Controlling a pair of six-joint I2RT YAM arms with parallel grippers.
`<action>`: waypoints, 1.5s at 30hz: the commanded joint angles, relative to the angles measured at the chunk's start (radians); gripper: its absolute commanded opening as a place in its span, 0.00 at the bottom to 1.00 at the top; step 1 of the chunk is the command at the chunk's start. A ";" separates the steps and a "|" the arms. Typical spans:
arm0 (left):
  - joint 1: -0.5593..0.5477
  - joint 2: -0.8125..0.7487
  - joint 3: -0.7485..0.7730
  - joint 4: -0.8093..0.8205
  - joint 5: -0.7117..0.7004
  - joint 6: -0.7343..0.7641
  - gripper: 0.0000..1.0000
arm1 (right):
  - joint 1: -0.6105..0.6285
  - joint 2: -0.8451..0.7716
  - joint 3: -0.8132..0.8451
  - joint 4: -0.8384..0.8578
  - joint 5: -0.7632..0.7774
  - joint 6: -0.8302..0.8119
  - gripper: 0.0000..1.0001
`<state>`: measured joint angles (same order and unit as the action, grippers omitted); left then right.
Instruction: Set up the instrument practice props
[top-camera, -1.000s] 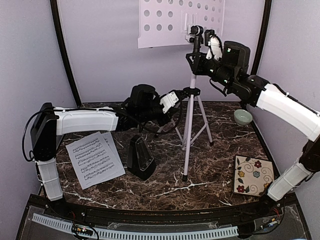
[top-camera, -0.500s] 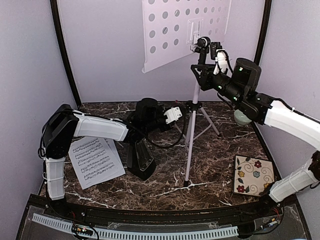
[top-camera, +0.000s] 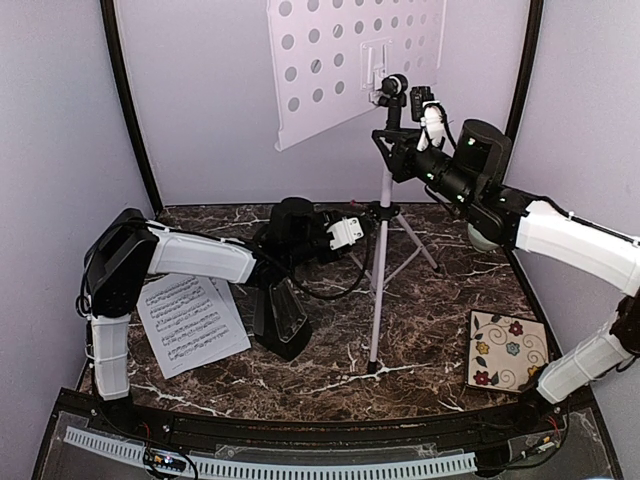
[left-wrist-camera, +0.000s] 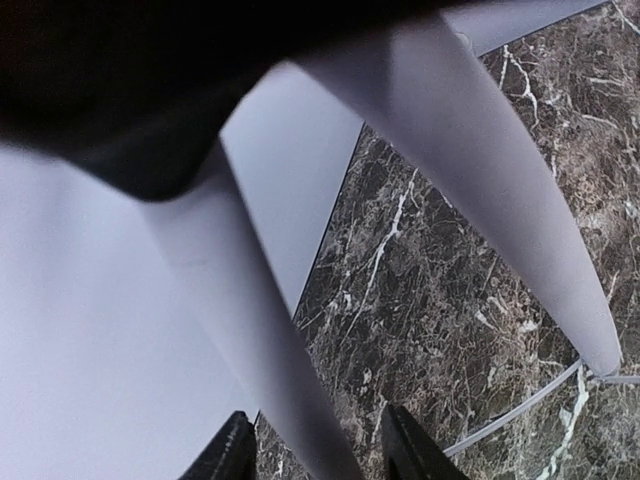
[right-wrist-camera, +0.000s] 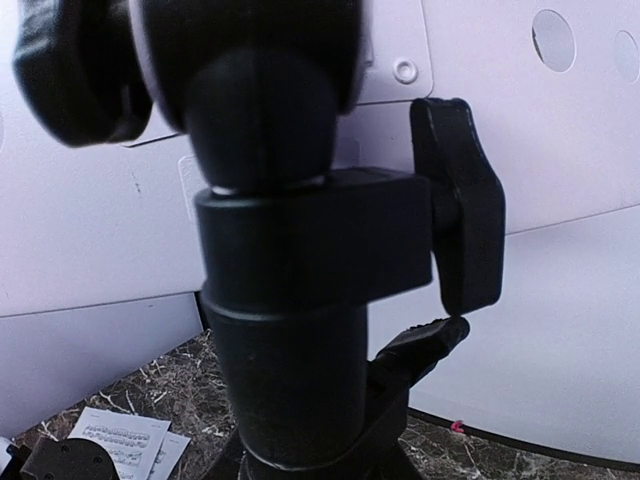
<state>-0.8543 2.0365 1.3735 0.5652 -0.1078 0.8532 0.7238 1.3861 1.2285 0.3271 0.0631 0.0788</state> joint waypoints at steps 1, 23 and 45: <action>0.012 -0.006 0.031 -0.082 0.026 -0.027 0.49 | 0.011 0.002 0.084 0.164 -0.094 0.005 0.00; 0.162 -0.155 -0.048 -0.293 0.446 -0.325 0.74 | 0.001 0.074 0.150 0.137 -0.123 0.051 0.30; 0.233 -0.151 0.083 -0.565 0.656 -0.368 0.71 | 0.051 -0.066 -0.019 -0.059 -0.073 0.166 1.00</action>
<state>-0.6262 1.9144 1.3987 0.0849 0.4675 0.5076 0.7528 1.3682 1.2541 0.2886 -0.0441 0.2153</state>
